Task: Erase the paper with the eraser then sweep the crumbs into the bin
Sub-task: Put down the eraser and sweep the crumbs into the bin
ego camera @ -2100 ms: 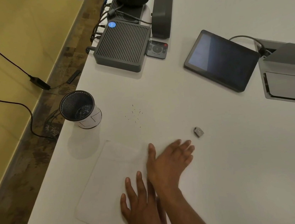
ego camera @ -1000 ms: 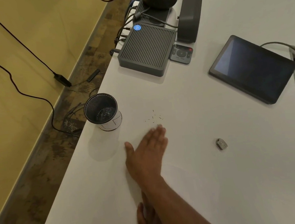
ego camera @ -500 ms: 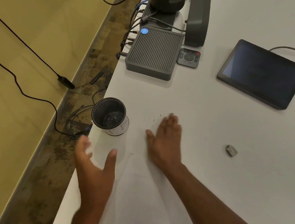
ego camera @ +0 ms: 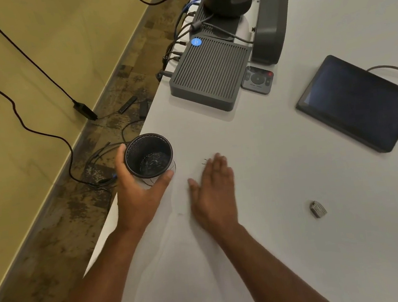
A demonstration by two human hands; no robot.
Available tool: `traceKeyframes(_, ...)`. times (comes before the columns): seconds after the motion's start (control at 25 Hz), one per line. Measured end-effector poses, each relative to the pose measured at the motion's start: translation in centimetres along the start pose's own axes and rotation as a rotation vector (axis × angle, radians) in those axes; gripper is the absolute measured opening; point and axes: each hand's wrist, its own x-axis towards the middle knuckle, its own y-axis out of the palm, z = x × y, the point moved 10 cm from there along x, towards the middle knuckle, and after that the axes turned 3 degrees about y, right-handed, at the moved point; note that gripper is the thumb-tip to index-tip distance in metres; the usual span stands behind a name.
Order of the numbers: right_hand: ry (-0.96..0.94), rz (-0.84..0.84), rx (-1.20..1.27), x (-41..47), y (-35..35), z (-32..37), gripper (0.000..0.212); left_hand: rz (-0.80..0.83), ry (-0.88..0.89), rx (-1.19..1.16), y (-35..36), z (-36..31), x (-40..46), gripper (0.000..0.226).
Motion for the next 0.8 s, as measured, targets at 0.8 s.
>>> traceKeyframes(0.8,-0.168,0.075,0.379,0.4,0.5,6.9,0.058,-0.238,-0.141,0.049,-8.1,10.5,3.8,0.095)
